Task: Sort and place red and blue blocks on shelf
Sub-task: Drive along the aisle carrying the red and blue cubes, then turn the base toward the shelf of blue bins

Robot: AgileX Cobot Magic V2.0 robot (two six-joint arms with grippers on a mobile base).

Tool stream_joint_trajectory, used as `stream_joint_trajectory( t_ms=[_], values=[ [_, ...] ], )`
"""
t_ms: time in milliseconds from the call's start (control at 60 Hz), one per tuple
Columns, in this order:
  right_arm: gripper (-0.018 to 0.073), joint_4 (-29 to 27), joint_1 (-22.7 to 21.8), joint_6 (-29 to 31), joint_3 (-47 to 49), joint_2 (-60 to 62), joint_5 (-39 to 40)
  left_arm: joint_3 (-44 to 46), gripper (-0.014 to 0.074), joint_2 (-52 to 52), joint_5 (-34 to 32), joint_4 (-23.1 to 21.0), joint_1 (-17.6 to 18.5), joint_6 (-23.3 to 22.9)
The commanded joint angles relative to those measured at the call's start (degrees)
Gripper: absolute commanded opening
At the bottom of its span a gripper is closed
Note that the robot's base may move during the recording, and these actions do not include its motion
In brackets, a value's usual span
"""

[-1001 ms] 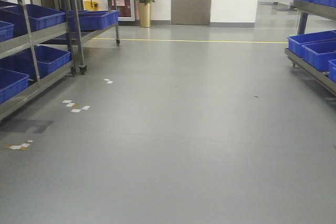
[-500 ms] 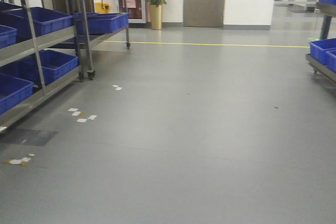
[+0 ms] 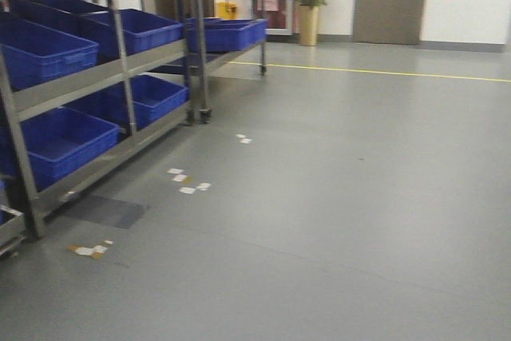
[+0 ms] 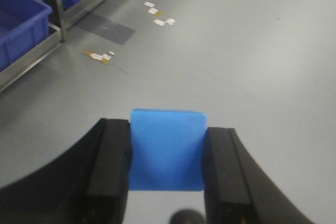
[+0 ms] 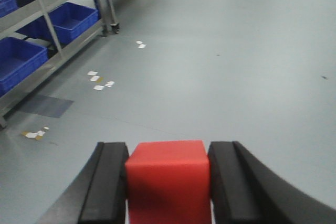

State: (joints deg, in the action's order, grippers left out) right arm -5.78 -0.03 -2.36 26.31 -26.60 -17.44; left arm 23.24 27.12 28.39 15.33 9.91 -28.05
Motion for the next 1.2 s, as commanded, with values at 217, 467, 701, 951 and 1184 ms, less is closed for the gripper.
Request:
stream_joint_trajectory(
  t_ms=[217,467,701,951,1184],
  values=[
    [0.0055,0.4,-0.5,0.4,1.7,-0.1,5.2,1.8,0.0122,0.5,-4.4,0.6,0.1,-0.3],
    [0.0055,0.4,-0.5,0.4,1.7,-0.1,5.2,1.8,0.0122,0.5,-4.4,0.6,0.1,-0.3],
    [0.0055,0.4,-0.5,0.4,1.7,-0.1,5.2,1.8,0.0122,0.5,-4.4,0.6,0.1,-0.3],
    [0.0055,0.4,-0.5,0.4,1.7,-0.1,5.2,1.8,0.0122,0.5,-4.4,0.6,0.1,-0.3],
    [0.0055,0.4,-0.5,0.4,1.7,-0.1,5.2,1.8,0.0122,0.5,-4.4,0.6,0.1,-0.3]
  ],
)
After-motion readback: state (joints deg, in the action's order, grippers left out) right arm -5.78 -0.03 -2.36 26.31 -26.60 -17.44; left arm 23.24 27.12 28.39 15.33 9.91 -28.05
